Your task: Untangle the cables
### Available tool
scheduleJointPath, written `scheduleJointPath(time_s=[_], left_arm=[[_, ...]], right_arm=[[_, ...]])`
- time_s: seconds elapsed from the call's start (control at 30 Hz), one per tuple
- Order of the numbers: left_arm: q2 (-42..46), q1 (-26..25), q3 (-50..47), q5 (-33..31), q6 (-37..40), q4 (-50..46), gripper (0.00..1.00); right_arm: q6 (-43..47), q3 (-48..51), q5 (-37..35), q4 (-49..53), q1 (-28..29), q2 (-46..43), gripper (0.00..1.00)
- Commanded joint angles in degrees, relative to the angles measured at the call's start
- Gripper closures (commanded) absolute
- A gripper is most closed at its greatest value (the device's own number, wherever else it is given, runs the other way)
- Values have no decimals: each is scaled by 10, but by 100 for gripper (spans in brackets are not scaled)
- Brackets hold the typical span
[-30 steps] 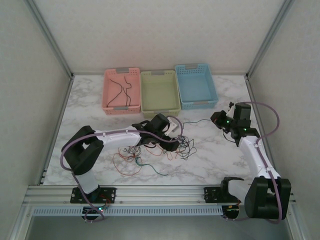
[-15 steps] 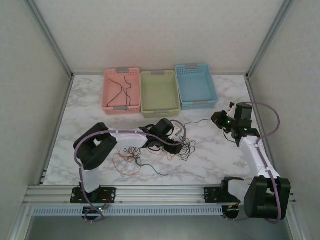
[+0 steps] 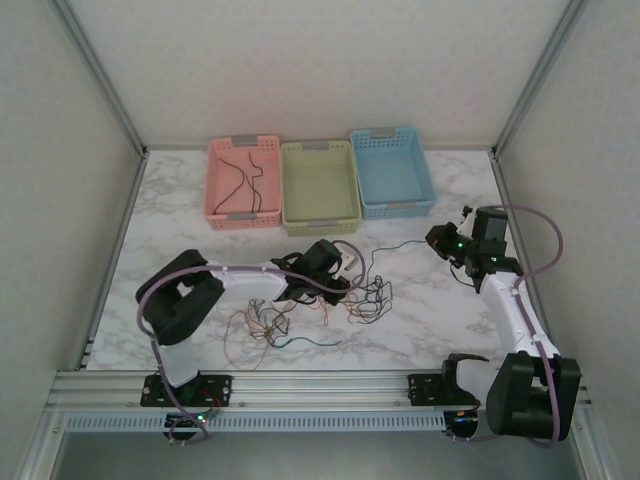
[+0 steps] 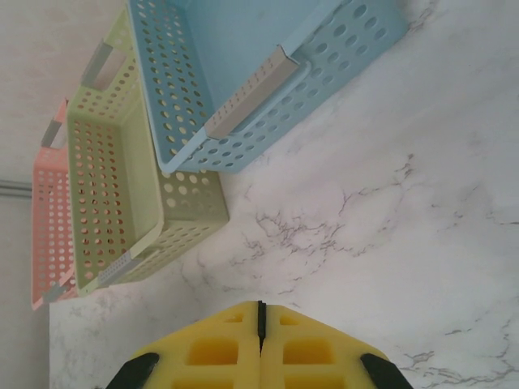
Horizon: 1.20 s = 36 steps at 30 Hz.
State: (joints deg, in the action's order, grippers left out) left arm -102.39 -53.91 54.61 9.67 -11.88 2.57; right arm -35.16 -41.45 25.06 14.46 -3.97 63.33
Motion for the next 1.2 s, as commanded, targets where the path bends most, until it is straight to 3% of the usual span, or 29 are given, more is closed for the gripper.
scheduleJointPath(time_s=[0.0,0.2,0.37,0.43,0.53,0.67,1.03,1.07,1.1,1.17], left_arm=[[75,-4,-32,-64,-18,0,100],[184,0,-82,-115,-35,-33,100],[248,4,-88,-207,-42,-126,100],[274,17,-91,-264,-55,-170,100],[310,58,-105,-300,-77,-209,100],[351,118,-129,-264,-90,-204,100],[322,137,-86,-244,-82,-195,100],[319,137,-84,-229,-83,-193,97],[314,137,-82,-212,-83,-194,88],[306,137,-79,-186,-91,-201,57]], right_arm=[[10,3,-17,13,-8,-17,100],[2,11,-53,17,-17,-22,100],[-16,25,-96,27,-44,-37,100],[-21,29,-133,44,-54,-53,100],[-22,31,-162,61,-72,-64,100],[-23,36,-169,62,-82,-68,100],[-30,47,-105,29,-82,-59,100],[-28,45,-100,29,-82,-59,100],[-26,44,-95,29,-82,-59,100],[-24,41,-90,30,-82,-62,100]])
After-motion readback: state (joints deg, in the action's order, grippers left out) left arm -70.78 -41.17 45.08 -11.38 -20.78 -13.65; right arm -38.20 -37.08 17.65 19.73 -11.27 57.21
